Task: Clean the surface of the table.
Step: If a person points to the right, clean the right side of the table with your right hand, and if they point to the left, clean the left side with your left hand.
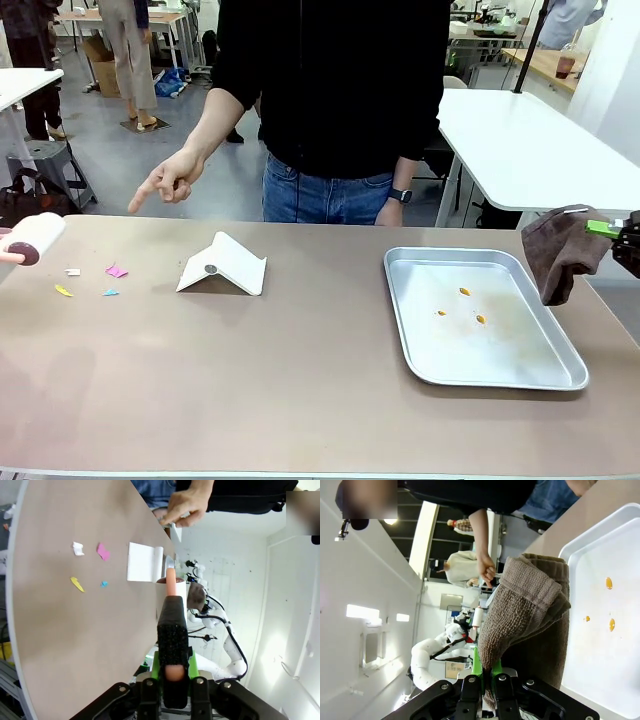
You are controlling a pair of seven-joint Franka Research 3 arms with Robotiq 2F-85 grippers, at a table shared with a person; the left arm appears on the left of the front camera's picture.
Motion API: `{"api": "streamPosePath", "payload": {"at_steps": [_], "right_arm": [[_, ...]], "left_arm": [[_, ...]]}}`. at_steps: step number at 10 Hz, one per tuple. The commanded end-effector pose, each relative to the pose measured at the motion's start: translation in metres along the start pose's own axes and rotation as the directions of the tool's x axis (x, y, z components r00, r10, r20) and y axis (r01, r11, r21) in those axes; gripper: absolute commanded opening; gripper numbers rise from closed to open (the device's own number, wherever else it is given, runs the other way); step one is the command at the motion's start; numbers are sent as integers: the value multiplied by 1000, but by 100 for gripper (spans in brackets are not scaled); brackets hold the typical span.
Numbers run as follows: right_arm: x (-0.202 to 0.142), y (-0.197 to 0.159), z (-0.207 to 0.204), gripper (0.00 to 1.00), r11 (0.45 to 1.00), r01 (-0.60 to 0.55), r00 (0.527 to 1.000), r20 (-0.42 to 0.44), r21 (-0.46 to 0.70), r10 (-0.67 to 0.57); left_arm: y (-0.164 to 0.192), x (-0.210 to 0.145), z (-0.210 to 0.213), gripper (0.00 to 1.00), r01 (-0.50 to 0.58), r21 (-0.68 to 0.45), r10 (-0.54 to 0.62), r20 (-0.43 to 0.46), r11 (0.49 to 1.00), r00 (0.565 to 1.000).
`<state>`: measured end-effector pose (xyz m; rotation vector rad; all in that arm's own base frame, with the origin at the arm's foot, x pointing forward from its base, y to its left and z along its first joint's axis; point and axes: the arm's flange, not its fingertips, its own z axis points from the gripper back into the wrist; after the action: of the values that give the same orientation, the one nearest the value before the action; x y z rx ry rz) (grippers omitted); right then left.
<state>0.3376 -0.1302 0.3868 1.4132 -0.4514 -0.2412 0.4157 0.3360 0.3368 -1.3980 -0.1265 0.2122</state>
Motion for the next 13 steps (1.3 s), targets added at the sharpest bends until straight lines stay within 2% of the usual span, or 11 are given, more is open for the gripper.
{"api": "streamPosePath", "payload": {"at_steps": [1,3,7,9,10,12,13], "right_arm": [[-1,2,1,0,1000,-2,1000,-4,13,2],[-1,2,1,0,1000,-2,1000,-4,13,2],[-1,2,1,0,1000,-2,1000,-4,13,2],[-1,2,1,0,1000,-2,1000,-4,13,2],[-1,2,1,0,1000,-2,1000,-4,13,2],[-1,2,1,0,1000,-2,1000,-4,13,2],[-1,2,1,0,1000,-2,1000,-4,13,2]], "left_arm": [[-21,-1,15,22,105,107,-110,45,989,993],[-30,-3,29,22,156,214,-171,52,964,984],[-55,-8,28,22,158,381,-154,-40,911,987],[-71,-9,21,22,174,448,-180,-28,877,983],[-80,-10,19,3,186,463,-209,-2,866,978],[-91,-11,14,0,160,475,-207,48,865,977],[-94,-11,9,3,141,492,-193,56,859,980]]}}
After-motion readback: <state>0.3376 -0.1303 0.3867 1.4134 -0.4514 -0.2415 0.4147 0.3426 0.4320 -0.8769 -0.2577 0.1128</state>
